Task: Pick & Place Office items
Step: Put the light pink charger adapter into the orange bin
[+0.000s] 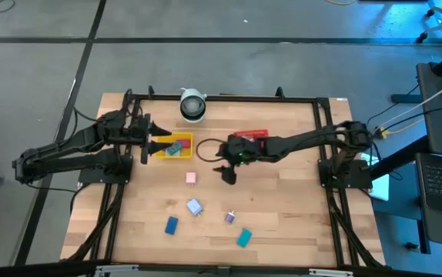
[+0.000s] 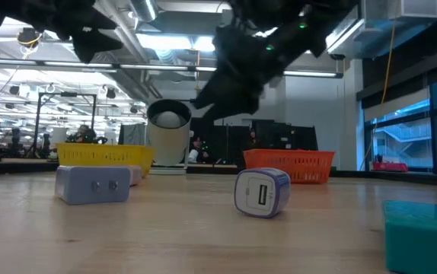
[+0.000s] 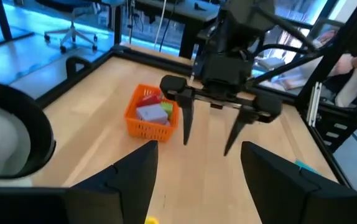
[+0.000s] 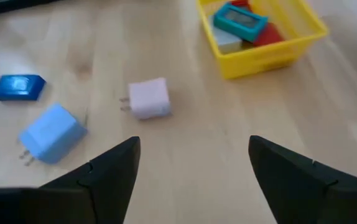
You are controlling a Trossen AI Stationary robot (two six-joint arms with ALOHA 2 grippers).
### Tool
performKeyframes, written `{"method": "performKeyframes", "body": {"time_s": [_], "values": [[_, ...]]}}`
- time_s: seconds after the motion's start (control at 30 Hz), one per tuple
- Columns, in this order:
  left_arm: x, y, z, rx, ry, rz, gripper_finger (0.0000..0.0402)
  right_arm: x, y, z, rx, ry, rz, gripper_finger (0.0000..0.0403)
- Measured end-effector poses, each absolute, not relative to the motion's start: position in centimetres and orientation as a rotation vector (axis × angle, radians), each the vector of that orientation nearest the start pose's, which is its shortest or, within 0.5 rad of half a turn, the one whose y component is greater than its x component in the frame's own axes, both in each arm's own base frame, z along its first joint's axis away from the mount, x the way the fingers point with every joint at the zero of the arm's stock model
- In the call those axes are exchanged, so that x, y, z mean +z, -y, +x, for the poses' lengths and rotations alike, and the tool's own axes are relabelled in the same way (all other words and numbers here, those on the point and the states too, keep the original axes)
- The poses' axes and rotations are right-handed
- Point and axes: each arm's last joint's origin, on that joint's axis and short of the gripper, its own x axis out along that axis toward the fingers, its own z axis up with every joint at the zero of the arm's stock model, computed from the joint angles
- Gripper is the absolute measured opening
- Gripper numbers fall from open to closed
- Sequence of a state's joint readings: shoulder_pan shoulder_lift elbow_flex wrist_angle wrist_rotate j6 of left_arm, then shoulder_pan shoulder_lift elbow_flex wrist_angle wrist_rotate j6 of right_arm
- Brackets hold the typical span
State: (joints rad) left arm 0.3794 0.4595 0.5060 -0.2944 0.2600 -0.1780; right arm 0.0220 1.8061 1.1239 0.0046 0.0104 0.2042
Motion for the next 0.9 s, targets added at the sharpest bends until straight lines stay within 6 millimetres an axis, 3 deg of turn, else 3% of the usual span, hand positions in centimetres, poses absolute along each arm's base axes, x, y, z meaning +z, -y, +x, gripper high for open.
{"method": "performKeyframes", "body": {"time_s": [0.2, 0.5, 0.67, 0.9], "values": [[26.4, -3.7, 11.1, 0.149, -0.271, -0.267, 0.0226, 18.9, -2.6, 41.1, 0.011, -0.669, 0.171, 0.0311], [26.3, -3.6, 11.1, 0.148, -0.277, -0.263, 0.0226, 16.0, -4.2, 44.4, 0.053, -0.708, 0.122, 0.0311], [26.2, -3.6, 11.1, 0.146, -0.291, -0.268, 0.0226, 14.4, -4.3, 45.5, 0.064, -0.735, 0.098, 0.0311], [25.9, -3.6, 11.0, 0.145, -0.321, -0.259, 0.0226, 14.2, -4.2, 46.0, 0.068, -0.721, 0.049, 0.0311]]}}
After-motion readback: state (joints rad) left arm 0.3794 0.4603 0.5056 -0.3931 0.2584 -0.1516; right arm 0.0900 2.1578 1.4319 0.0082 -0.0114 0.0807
